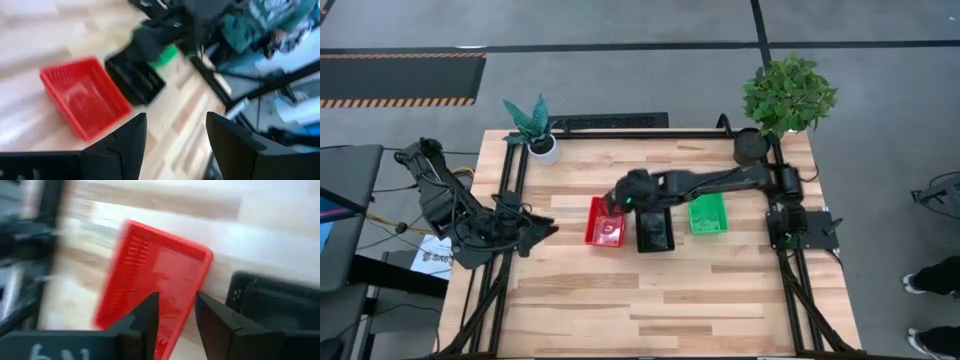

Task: Stack baskets by color
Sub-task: Return to Home Position

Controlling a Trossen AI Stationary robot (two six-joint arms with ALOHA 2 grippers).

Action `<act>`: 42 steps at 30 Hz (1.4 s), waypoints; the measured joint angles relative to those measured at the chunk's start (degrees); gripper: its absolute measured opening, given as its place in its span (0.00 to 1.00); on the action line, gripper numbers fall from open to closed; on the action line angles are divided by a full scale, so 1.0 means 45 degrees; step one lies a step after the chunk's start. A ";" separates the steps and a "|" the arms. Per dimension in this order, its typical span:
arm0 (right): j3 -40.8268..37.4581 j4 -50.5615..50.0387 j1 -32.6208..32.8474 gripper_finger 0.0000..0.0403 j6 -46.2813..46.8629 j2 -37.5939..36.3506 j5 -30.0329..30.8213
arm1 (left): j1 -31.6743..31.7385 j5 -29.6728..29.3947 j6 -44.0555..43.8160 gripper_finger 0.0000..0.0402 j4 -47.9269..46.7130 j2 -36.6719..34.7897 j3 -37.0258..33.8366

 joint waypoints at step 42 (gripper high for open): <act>-1.7467 0.8453 0.3710 0.42 -1.2780 -2.5906 -0.0516 | 0.4029 0.5224 1.6285 0.48 1.1794 -0.7035 -0.5194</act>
